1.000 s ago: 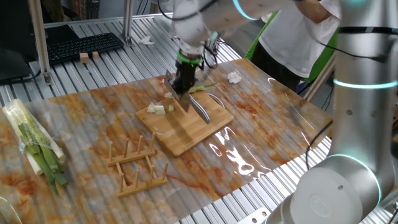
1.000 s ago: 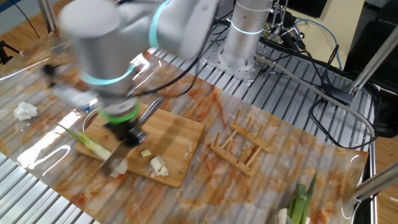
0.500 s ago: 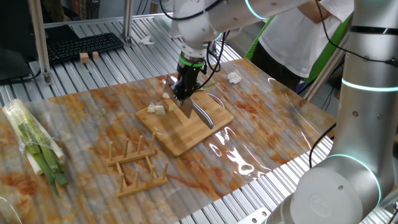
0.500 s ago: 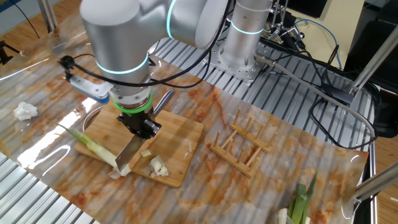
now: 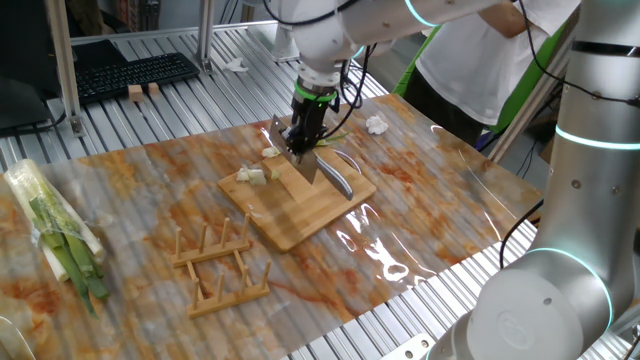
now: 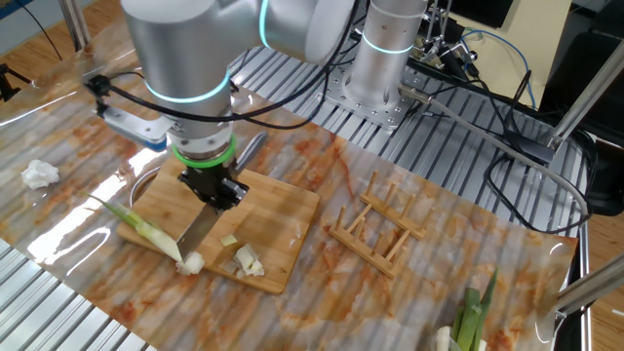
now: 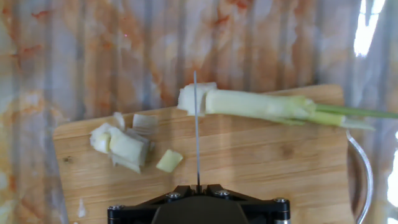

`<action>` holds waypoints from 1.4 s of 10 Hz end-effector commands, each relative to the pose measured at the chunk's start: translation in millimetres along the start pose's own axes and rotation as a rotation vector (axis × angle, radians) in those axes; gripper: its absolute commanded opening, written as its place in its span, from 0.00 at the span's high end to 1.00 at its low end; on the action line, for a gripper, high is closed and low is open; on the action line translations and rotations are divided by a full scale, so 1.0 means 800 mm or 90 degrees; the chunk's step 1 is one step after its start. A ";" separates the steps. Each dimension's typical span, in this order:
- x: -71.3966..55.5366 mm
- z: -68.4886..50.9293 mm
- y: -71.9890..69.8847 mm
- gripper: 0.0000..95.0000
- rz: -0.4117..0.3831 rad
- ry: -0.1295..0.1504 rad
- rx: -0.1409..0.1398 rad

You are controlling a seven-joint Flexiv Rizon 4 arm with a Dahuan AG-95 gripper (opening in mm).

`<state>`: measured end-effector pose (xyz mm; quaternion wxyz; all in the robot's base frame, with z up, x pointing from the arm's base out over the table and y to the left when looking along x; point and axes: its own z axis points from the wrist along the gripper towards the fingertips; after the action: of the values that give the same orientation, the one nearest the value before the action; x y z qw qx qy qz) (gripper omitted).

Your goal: Chop the scallions

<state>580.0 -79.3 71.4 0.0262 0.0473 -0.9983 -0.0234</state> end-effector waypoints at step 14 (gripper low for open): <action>0.002 -0.009 -0.014 1.00 -0.005 -0.008 0.017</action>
<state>580.0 -90.8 77.7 0.0194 0.0513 -0.9984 -0.0107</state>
